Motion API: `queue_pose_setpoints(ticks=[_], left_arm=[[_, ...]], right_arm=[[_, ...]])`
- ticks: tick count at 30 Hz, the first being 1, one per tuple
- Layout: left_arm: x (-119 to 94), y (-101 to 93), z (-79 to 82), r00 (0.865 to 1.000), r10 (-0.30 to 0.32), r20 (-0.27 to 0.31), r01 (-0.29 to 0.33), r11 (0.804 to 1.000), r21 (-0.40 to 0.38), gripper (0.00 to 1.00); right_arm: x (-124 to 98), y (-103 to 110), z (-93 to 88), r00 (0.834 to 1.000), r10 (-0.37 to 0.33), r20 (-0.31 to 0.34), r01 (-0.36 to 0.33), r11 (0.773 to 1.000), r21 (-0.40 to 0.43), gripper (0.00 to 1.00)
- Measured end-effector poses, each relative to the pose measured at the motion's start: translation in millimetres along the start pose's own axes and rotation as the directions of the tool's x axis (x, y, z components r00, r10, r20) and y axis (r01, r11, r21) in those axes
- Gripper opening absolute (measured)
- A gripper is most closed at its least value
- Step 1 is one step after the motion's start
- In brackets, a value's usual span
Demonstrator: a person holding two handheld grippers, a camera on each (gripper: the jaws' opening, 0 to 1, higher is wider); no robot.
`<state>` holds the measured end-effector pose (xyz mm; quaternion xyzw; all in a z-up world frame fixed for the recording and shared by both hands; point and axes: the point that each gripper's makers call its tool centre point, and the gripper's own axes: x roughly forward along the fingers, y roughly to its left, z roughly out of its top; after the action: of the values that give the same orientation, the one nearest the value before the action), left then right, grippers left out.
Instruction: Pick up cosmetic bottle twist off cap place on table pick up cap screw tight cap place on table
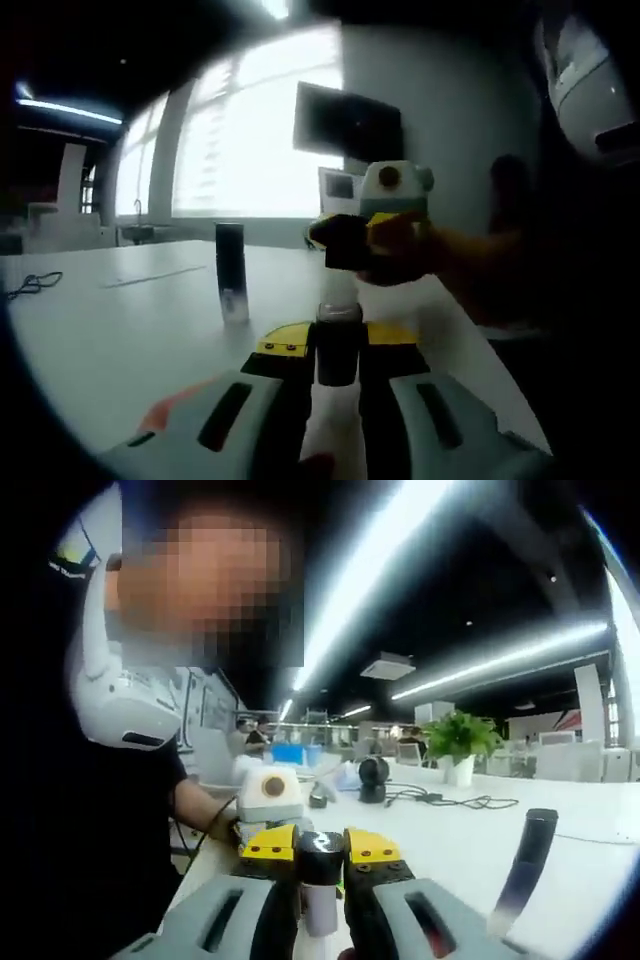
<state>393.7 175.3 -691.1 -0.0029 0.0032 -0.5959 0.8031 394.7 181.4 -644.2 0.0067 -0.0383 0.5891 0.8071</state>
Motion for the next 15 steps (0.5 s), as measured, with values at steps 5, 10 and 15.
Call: queue_pose_setpoints(ticks=[5,10,15], left_arm=[[1,7.6,-0.3,0.999,0.039,-0.004,-0.039,0.999,0.000,0.06],[-2,20.9,-2.7,0.996,0.090,-0.009,-0.090,0.996,0.010,0.06],[-3,35.2,-3.3,0.989,0.150,-0.005,-0.149,0.989,0.014,0.06]], right_arm=[[-1,-6,-1.3,0.999,-0.043,0.007,0.043,0.999,0.001,0.10],[1,-12,-9.3,0.994,-0.106,-0.014,0.106,0.994,-0.027,0.10],[0,-22,-17.9,0.979,-0.202,-0.021,0.201,0.979,-0.036,0.10]])
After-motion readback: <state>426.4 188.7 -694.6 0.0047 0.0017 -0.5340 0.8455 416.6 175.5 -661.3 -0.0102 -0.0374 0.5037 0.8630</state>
